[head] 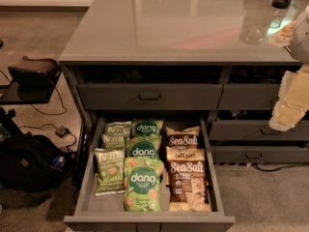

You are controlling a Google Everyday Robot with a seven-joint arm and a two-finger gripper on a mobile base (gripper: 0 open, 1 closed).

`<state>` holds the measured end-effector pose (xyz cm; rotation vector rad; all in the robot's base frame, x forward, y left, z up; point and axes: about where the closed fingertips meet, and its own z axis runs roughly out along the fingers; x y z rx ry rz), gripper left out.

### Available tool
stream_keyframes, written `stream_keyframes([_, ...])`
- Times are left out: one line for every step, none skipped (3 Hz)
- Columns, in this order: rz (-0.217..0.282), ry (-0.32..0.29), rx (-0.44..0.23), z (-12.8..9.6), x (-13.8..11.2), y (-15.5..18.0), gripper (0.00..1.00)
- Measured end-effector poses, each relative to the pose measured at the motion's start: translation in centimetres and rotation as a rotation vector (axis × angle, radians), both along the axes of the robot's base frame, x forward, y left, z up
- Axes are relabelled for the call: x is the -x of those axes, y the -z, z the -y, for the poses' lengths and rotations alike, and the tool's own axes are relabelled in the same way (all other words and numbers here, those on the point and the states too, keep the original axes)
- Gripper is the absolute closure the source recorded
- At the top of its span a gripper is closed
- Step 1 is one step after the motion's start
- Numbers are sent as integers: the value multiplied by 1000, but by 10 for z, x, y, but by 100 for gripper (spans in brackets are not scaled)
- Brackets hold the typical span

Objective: Pick green jalapeno chip bag from middle drawer and place on counter

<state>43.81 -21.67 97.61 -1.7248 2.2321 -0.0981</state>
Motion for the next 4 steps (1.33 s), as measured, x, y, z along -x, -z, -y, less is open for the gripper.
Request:
stream_keyframes([0,0,0,0,0,0,0])
stream_keyframes([-32,-28,5,-4,5,9,0])
stream_keyframes([-211,-148,-4,-28,28,65,0])
stream_keyframes([-431,-289,-66,-64,63,150,0])
